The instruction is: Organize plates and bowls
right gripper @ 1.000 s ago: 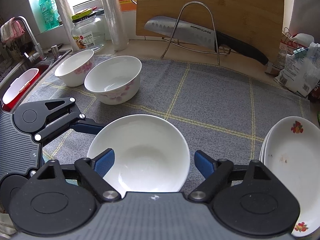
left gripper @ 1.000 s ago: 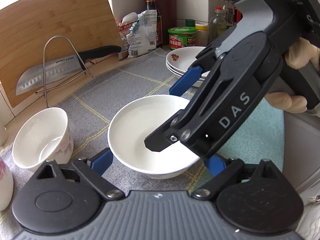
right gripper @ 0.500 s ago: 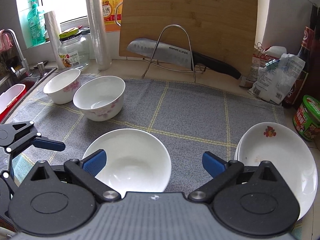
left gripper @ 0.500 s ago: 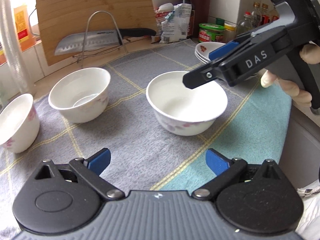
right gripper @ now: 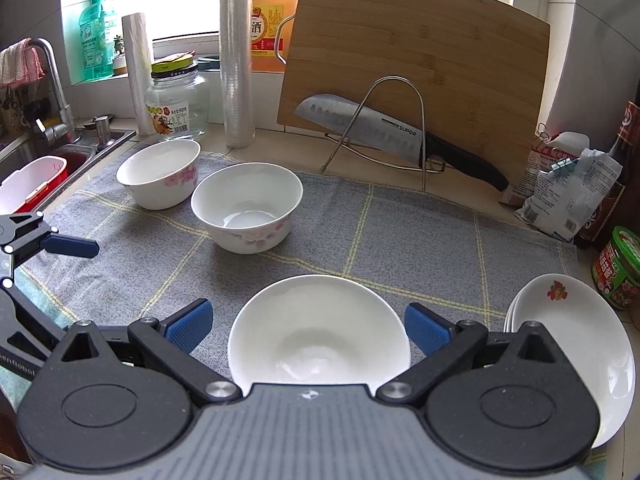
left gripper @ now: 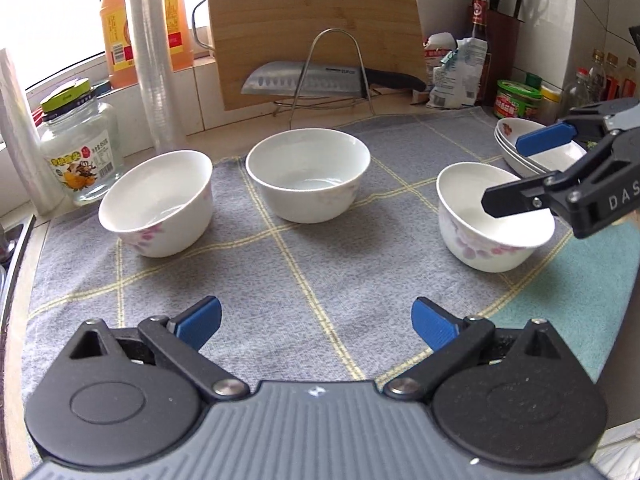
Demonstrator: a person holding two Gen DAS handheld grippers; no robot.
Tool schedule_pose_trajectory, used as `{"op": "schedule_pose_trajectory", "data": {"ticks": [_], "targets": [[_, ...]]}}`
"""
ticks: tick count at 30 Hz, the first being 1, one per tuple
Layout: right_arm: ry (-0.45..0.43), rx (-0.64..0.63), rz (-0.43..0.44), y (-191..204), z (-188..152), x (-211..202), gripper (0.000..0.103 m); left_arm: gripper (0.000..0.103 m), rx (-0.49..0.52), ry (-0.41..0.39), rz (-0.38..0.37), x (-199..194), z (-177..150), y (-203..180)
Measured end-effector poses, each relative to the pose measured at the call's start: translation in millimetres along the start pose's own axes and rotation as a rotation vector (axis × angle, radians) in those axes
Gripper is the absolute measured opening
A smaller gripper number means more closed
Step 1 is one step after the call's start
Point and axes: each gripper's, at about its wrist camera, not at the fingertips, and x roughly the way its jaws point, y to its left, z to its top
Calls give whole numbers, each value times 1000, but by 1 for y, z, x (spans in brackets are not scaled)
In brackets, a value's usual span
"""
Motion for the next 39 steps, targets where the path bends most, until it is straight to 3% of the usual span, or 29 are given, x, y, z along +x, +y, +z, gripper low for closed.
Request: {"op": "schedule_pose_trajectory", "data": {"ticks": [7,13,18,31,39], "targets": [[-27,-91,75,-6,7,9,103,101,-13,17,81,6,18,-1],[-34,-110,161,-23,13,24,103,101,-98,32,103,14,44,5],[-33,-144,169,-21,17,35,103,101,-92,22,106,18,62,7],[-15,-179,135,-2,27,51,103,101,37,22,-34,50,113,22],[12,-203,119,13,37,63,103,101,52,89,-134,81,133,34]]}}
